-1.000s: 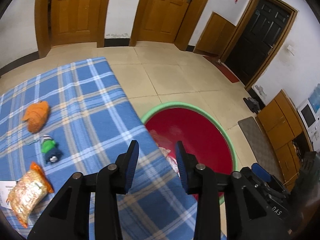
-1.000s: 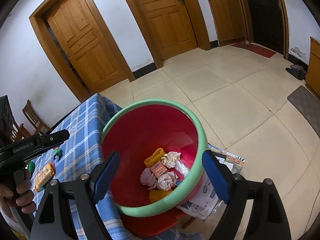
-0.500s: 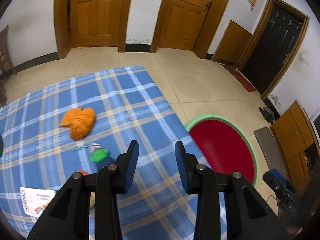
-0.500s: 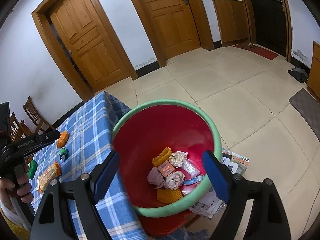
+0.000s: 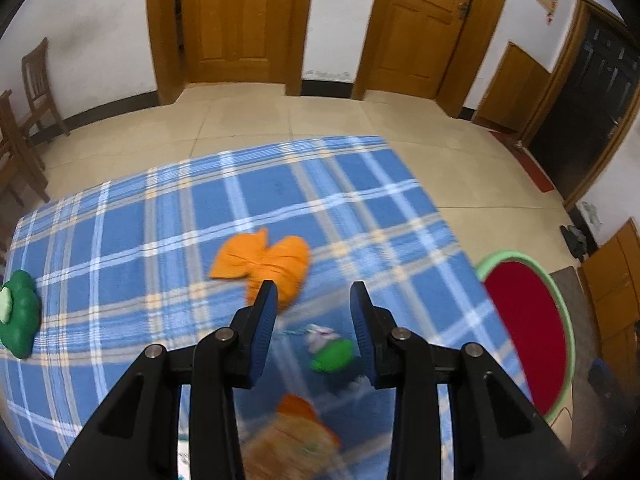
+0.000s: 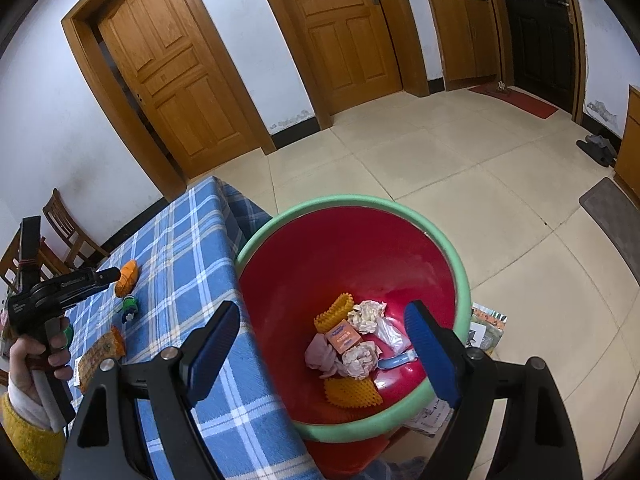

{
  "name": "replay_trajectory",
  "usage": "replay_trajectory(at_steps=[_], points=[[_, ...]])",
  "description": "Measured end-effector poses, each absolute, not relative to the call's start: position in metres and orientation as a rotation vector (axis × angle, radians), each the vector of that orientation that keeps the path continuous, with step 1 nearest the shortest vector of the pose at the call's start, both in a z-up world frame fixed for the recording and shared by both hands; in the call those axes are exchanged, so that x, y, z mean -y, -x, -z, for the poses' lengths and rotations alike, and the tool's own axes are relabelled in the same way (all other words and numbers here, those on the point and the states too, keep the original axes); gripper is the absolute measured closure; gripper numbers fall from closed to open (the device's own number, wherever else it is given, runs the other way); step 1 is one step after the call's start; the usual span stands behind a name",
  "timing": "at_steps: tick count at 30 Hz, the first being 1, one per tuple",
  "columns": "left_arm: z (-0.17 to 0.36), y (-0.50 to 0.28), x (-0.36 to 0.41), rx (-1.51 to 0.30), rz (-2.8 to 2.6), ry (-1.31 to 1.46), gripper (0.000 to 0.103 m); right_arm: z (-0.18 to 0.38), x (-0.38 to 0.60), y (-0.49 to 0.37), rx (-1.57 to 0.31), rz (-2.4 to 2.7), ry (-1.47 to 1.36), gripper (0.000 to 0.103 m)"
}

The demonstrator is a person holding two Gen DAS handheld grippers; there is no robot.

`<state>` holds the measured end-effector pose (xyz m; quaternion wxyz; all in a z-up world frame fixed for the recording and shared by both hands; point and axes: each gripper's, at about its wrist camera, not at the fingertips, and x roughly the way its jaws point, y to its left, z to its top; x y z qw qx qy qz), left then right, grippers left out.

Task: Collect trash
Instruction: 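Move both tools back over the table toward the orange cloth, then grasp the orange mesh-wrapped cloth with the left tool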

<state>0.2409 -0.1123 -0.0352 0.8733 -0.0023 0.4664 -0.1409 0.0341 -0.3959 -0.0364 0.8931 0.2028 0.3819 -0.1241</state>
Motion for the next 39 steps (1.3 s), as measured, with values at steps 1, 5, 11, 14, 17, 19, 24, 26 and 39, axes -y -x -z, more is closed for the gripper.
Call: replay_trajectory(at_steps=[1,5,11,14,17,19,24,26,39], points=[[0.039,-0.245,0.11,-0.982,0.286,0.011,0.066,0.037,0.395,-0.035,-0.795,0.258,-0.42,0.017],[0.054,-0.258,0.102,-1.014,0.266,0.032,0.066,0.04,0.393,-0.04,-0.807,0.262,-0.413,0.017],[0.071,-0.267,0.099,-1.037,0.266,0.062,0.066,0.044,0.389,-0.048,-0.822,0.264,-0.406,0.017],[0.073,-0.269,0.098,-1.022,0.269,0.079,0.066,0.045,0.386,-0.051,-0.83,0.26,-0.401,0.017],[0.073,-0.271,0.099,-1.016,0.279,0.09,0.068,0.045,0.382,-0.054,-0.834,0.253,-0.394,0.017],[0.073,-0.271,0.098,-1.015,0.289,0.11,0.071,0.045,0.379,-0.054,-0.836,0.246,-0.389,0.017],[0.064,-0.261,0.09,-0.982,0.294,0.12,0.073,0.043,0.366,-0.064,-0.843,0.213,-0.361,0.017],[0.057,-0.254,0.084,-0.96,0.293,0.12,0.073,0.043,0.36,-0.068,-0.846,0.2,-0.356,0.017],[0.038,-0.21,0.016,-0.892,0.181,0.205,0.073,0.039,0.3,-0.107,-0.866,0.072,-0.275,0.017]])
